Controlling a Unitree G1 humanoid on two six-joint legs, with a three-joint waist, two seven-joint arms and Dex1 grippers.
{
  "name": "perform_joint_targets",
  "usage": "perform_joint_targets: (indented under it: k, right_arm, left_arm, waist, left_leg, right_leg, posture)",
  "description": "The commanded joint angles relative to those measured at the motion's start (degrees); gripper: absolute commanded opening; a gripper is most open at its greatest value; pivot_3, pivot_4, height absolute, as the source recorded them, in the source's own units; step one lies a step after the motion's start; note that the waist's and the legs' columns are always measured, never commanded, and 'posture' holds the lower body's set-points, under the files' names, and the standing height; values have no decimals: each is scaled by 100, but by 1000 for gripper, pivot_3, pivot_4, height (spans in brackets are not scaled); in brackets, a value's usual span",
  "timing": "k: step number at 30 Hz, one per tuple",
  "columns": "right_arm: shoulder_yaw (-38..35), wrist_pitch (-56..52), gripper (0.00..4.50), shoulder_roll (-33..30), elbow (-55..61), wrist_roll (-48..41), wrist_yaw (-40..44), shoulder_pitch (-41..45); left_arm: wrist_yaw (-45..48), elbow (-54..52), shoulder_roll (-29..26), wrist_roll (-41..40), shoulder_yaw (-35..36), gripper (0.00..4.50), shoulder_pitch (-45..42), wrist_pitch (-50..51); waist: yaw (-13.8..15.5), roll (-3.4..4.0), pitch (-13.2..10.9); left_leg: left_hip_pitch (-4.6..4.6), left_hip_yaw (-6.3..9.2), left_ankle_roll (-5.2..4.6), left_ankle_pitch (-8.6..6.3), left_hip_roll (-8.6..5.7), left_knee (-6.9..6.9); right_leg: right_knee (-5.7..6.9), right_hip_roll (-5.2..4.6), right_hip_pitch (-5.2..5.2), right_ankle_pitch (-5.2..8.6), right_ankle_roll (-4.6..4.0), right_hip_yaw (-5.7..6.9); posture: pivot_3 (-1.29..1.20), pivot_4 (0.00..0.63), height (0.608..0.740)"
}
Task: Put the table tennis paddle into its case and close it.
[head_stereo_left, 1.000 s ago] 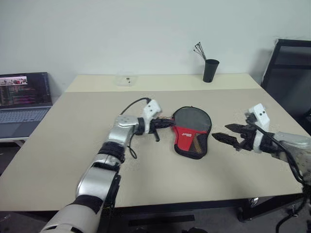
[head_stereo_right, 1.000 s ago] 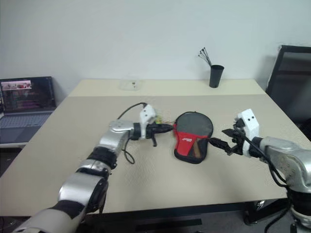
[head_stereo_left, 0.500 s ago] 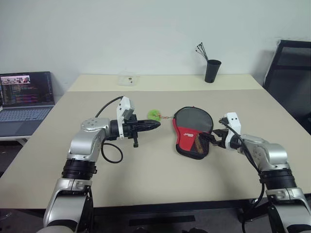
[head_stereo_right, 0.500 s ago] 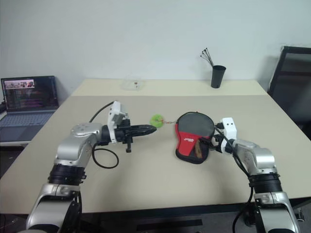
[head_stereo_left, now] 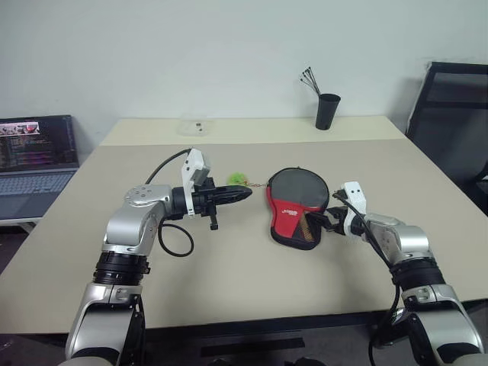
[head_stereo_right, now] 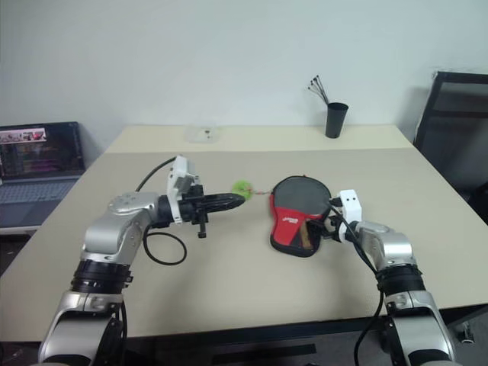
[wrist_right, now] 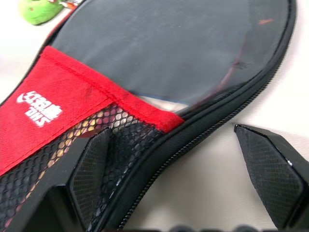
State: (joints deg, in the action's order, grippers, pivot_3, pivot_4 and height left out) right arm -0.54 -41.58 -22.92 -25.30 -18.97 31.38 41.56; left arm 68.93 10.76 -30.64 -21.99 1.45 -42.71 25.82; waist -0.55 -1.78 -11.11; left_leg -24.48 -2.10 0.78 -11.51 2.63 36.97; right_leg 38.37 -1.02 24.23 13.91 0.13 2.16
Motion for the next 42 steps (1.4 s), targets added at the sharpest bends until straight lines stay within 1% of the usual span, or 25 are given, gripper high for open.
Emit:
perform_joint_targets:
  k: [1, 5, 8, 17, 21, 28, 35, 38, 42]
  right_arm:
    - [240, -241, 4500, 252, 27, 55, 140, 7]
    - [237, -227, 4500, 382, -148, 233, 16, 40]
    - [224, -212, 3949, 457, -254, 344, -37, 68]
    - [111, -60, 1007, 566, -302, 545, -176, 118]
    - [88, -117, 8, 590, -242, 510, -167, 127]
    - [159, -327, 8, 721, 181, 340, 96, 188]
    - [113, -281, 8, 698, 319, 414, 51, 275]
    - [-3, -232, 772, 728, 231, 445, -133, 321]
    - [0, -199, 2097, 723, 281, 488, -243, 330]
  left_arm:
    - [-31, -314, -113, -118, 36, 47, 14, -8]
    - [-64, -407, -150, -146, 32, 47, 80, 20]
    - [-86, -458, -186, -165, 34, 0, 126, 37]
    - [-100, -490, -274, -180, 51, 0, 189, 62]
    - [-98, -490, -282, -178, 58, 0, 201, 64]
    - [-21, -491, -398, -220, 123, 0, 325, 103]
    - [-48, -479, -584, -243, 176, 0, 488, 78]
    - [-71, -490, -595, -244, 164, 0, 515, 56]
    - [-86, -496, -609, -255, 152, 0, 524, 37]
  waist:
    - [-23, -1, 0]
    - [-104, -1, 1]
    - [-130, -2, 1]
    - [-134, -4, 4]
    - [-134, -5, 4]
    - [-145, -5, 3]
    - [-151, -4, 3]
    - [-151, -4, 3]
    - [-151, -4, 3]
  left_leg:
    - [7, -2, 0, 0, 0, 0]
    - [38, -1, 0, 0, 1, -1]
    - [58, -6, 0, 0, 2, -2]
    - [62, -11, 1, 0, 6, -1]
    - [63, -13, 1, 1, 5, -1]
    - [62, -16, 1, 1, 7, -5]
    - [59, -19, 1, 0, 9, -15]
    - [60, -20, 1, 0, 9, -15]
    - [60, -20, 1, 0, 9, -15]
  right_leg:
    - [12, 0, 0, 2, -2, -5]
    - [36, 0, -12, 8, -11, -12]
    - [50, 0, -18, 10, -13, -20]
    - [53, 4, -18, 10, -13, -27]
    - [54, 2, -18, 10, -13, -28]
    - [53, 3, -14, 10, -13, -31]
    - [50, 4, -7, 13, -17, -33]
    - [50, 4, -7, 13, -18, -34]
    - [50, 4, -7, 13, -18, -33]
  posture:
    - [0, 150, 740]
    - [0, 150, 740]
    - [0, 150, 740]
    - [0, 150, 740]
    - [0, 150, 740]
    - [0, 150, 740]
    - [0, 150, 740]
    - [0, 150, 740]
    - [0, 150, 740]
